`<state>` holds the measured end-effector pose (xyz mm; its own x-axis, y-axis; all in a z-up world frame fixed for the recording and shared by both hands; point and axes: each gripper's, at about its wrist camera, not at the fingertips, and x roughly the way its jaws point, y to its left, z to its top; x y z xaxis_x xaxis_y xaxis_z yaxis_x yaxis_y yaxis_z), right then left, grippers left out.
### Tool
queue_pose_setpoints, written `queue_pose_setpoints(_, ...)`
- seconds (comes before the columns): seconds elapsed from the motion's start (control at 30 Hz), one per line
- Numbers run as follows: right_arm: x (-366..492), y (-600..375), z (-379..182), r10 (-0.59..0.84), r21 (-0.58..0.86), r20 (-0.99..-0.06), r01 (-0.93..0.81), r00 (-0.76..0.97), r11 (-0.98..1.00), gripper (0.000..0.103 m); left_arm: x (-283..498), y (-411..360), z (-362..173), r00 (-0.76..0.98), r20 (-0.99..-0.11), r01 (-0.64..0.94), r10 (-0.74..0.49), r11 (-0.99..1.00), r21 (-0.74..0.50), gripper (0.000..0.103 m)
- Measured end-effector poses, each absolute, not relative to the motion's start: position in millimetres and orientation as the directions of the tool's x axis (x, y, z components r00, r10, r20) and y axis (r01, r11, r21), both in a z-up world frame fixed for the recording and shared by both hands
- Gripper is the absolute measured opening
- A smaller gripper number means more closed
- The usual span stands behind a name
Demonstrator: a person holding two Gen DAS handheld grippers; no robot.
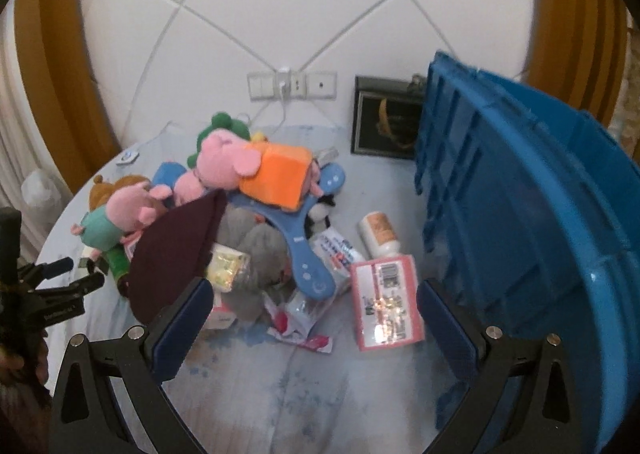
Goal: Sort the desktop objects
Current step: 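Grasp the maroon knit hat with the left gripper while the right grasps the gray plush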
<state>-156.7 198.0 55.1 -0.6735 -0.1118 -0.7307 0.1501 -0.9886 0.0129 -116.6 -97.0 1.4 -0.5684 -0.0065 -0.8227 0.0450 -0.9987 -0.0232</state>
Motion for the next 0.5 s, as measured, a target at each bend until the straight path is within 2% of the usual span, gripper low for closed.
queue_pose_setpoints(0.33, -198, 210, 15, -0.117, 0.041, -0.800, 0.140, -0.588, -0.989, 0.103, -182, -10, -22, -0.505, -0.855, -0.130, 0.120, -0.990, -0.062, 0.076)
queue_pose_setpoints(0.4, -204, 214, 8, -0.114, 0.047, -0.810, 0.131, -0.575, -0.990, 0.103, -191, 2, -35, -0.486, -0.866, -0.150, 0.118, -0.987, -0.050, 0.076)
queue_pose_setpoints(0.5, -214, 217, -2, -0.117, 0.055, -0.824, 0.128, -0.555, -0.990, 0.103, -197, 6, -49, -0.490, -0.871, -0.148, 0.036, -0.988, 0.042, 0.076)
